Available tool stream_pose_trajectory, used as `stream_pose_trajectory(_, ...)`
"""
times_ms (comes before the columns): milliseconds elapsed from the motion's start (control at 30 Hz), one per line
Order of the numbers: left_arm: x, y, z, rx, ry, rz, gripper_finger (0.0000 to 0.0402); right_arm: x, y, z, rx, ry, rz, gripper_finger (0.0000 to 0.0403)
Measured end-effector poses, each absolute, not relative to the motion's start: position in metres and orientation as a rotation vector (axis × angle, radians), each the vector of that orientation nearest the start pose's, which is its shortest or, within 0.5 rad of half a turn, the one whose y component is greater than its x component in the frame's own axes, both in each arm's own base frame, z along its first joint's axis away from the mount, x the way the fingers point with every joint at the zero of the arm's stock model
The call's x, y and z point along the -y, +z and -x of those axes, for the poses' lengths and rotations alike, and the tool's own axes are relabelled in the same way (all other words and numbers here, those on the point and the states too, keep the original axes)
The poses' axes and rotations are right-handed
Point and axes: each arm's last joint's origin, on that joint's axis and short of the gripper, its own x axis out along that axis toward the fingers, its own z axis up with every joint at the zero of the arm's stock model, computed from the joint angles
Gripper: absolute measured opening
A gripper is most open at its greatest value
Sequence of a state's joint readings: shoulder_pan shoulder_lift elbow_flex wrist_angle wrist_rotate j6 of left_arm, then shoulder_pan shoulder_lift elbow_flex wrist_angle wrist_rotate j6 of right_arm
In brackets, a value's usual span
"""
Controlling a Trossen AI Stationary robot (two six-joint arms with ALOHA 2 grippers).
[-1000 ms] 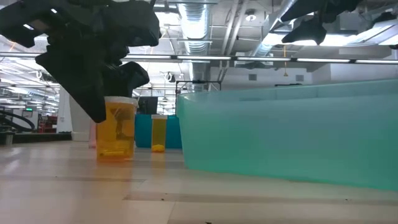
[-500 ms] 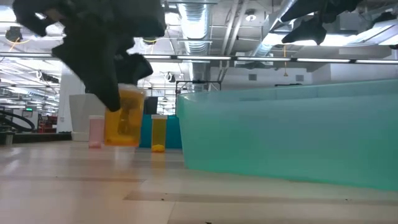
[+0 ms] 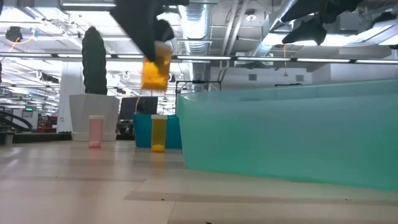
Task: Pick and place medicine bottles into bin by pill shape (circle, oval)
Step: Put the large orange pill bottle into the blue bin
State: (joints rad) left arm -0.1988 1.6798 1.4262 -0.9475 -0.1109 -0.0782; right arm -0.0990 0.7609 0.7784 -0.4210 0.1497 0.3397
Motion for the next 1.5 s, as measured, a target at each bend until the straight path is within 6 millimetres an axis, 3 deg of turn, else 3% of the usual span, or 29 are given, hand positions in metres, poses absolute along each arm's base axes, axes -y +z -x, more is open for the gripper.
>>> stream_pose_trajectory(267,-0.001,0.323,-0.348,-1.022,0.140,-0.200,0.0209,0.020,0.312,-0.160,-0.359,-0.312,-0.323,0.0333)
stream_pose_trajectory(467,-0.056,0.330,-0.356,-0.927,0.249,-0.223,0.0209,0.020,0.311,-0.160,-0.366,-0.313,-0.323,0.0333)
stream_pose_trajectory(633,-0.093,0.310,-0.367,-0.950,0.254,-0.206,0.0210,0.020,0.310,-0.159,-0.377,-0.316,-0.322,0.0333)
stream_pose_trajectory(800,-0.112,0.274,-0.387,-1.001,0.237,-0.194,0.0210,0.021,0.310,-0.159,-0.374,-0.322,-0.325,0.0333)
stream_pose_trajectory(1100,-0.123,0.218,-0.408,-1.114,0.204,-0.193,0.0210,0.022,0.311,-0.159,-0.372,-0.336,-0.326,0.0333)
stream_pose_trajectory(1267,-0.131,0.199,-0.414,-1.128,0.206,-0.171,0.0210,0.026,0.311,-0.159,-0.368,-0.356,-0.332,0.0333)
stream_pose_trajectory(1500,-0.140,0.193,-0.414,-1.127,0.189,-0.155,0.0210,0.028,0.311,-0.158,-0.362,-0.371,-0.340,0.0333)
